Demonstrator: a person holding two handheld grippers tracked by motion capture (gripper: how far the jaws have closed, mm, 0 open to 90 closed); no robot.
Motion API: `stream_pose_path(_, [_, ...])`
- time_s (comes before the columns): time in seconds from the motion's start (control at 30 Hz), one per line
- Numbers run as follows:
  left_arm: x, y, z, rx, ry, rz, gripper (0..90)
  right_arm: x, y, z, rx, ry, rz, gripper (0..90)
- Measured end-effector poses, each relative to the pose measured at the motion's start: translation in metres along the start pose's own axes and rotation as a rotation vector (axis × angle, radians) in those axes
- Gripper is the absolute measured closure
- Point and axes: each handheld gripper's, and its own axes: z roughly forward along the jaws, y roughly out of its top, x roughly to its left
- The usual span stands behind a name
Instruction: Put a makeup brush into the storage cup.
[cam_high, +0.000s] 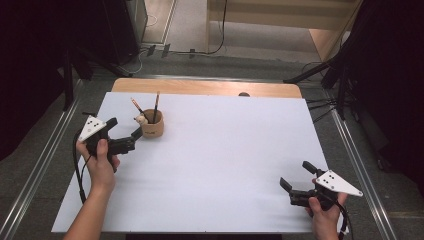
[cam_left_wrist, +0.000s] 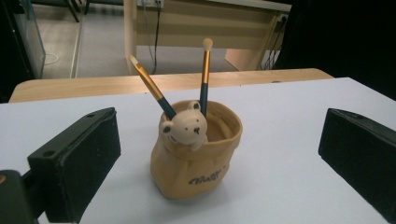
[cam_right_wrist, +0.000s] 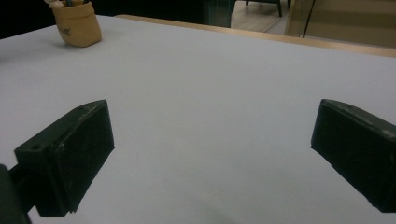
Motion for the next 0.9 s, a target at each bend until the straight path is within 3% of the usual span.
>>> stream_pose_path(0.47, [-0.013,-0.024,-0.02,0.02,-0.031,0.039,0.0,0.0,0.0,0.0,0.001,-0.001,0.004,0.0])
stream_pose_path(0.9, [-0.016,-0.045,-0.042,0.03,-0.035,0.034,0.0,0.001,0.0,0.0,0.001,-0.002,0.004,0.0])
